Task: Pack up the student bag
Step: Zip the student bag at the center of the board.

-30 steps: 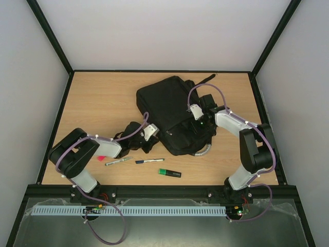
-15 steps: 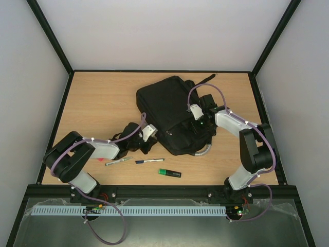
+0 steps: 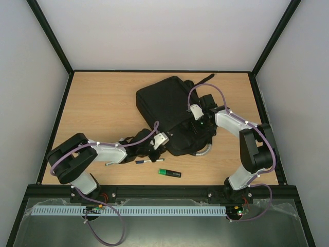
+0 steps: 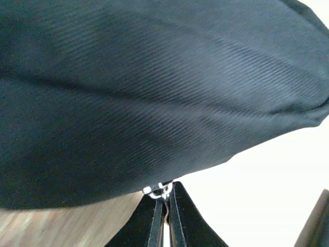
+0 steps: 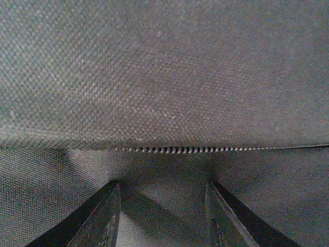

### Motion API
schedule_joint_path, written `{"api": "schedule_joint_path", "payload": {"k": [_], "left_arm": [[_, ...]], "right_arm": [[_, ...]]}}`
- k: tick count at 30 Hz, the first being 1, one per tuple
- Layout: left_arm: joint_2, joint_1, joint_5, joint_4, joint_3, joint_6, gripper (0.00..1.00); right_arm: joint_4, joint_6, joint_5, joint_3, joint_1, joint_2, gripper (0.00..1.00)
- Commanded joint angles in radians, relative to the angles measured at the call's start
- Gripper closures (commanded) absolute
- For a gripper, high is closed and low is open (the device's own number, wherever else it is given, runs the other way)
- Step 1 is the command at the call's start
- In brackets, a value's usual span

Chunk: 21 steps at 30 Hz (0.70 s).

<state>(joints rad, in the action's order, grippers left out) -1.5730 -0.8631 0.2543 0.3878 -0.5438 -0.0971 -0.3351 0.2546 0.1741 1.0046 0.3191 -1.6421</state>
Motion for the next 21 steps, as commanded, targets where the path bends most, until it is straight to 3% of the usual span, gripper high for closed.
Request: {"api": "schedule_joint_path", "payload": {"k": [1, 21], "left_arm": [[-0.047, -0.069, 0.006, -0.035, -0.072, -0.01, 0.98], [-0.409, -0.313, 0.0, -0.035, -0.493, -0.052, 0.97]], "right_arm": [[-0.04, 0.003, -0.002, -0.017, -0.003, -0.02, 0.54], [-0.056, -0.006, 0.006, 0.004, -0.013, -0.013, 0.54]]}}
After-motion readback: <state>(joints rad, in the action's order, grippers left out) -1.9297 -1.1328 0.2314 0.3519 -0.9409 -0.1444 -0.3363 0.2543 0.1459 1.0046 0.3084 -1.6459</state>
